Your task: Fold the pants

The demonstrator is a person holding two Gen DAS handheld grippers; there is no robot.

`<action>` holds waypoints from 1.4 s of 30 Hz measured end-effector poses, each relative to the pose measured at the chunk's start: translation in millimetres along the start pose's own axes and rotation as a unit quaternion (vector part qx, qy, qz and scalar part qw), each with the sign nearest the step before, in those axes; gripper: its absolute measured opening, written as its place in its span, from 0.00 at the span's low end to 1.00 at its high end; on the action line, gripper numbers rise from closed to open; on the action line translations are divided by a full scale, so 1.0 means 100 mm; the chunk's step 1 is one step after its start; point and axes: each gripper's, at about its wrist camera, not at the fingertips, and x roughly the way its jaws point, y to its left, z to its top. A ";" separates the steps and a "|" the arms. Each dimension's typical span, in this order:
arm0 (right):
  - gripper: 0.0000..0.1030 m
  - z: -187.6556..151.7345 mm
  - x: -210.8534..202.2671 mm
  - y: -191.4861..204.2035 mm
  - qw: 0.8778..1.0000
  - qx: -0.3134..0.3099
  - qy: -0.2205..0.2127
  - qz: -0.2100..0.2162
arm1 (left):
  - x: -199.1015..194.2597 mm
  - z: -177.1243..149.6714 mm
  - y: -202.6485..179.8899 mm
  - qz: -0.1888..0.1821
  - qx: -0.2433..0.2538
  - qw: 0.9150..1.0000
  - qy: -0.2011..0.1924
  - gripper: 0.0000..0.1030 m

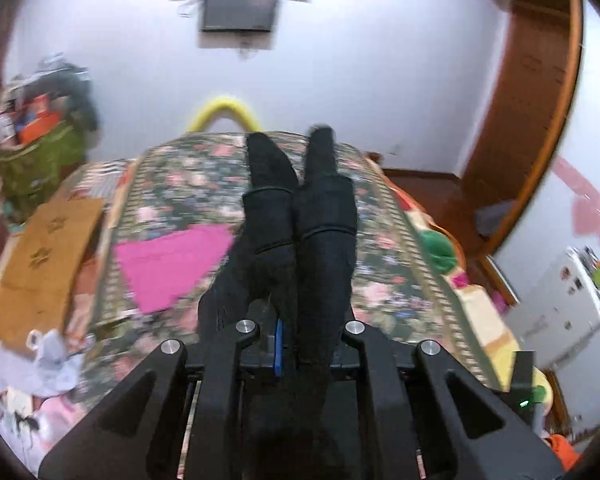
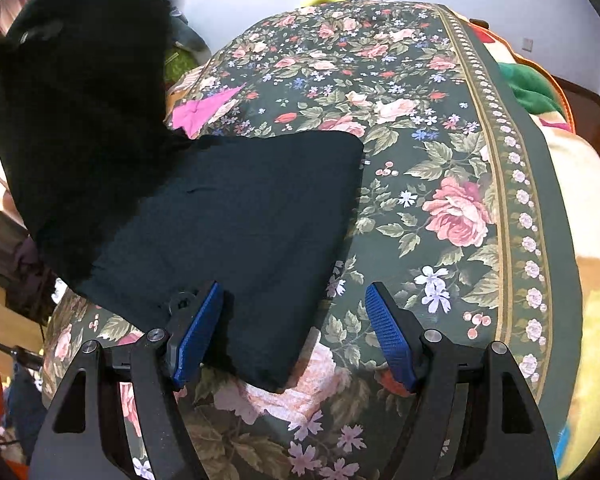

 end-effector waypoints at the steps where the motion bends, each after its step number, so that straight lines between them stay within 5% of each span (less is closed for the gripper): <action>1: 0.68 0.00 0.00 0.00 1.000 0.000 -0.001 0.001 | 0.07 0.01 -0.10 -0.014 0.006 1.000 0.008 0.11; 5: 0.68 0.00 -0.01 0.00 1.000 -0.002 -0.003 0.002 | 0.39 -0.04 -0.51 -0.059 0.027 0.997 0.052 0.11; 9: 0.68 -0.03 -0.05 0.00 1.000 0.001 -0.006 0.008 | 0.61 -0.18 -0.84 -0.065 0.060 0.993 0.079 0.11; 16: 0.68 -0.08 -0.15 0.01 1.000 -0.001 -0.014 0.011 | 0.84 -0.62 -1.10 -0.091 0.105 0.977 0.159 0.13; 23: 0.68 -0.20 -0.31 0.05 1.000 -0.006 -0.019 0.003 | 0.89 -0.91 -1.17 -0.089 0.120 0.964 0.218 0.25; 27: 0.68 -0.22 -0.37 0.07 1.000 -0.015 -0.022 -0.012 | 0.77 -0.89 -1.10 -0.105 0.097 0.968 0.208 0.59; 30: 0.68 -0.22 -0.41 0.05 1.000 -0.012 -0.026 -0.011 | 0.61 -0.83 -1.08 -0.111 0.101 0.972 0.183 0.71; 37: 0.69 -0.23 -0.43 0.03 0.999 -0.010 -0.027 -0.013 | 0.50 -0.50 -0.74 -0.025 0.095 0.990 0.103 0.87; 42: 0.69 -0.23 -0.49 0.00 0.999 -0.002 -0.032 -0.018 | 0.84 -0.25 -0.24 0.037 0.067 0.991 0.113 0.90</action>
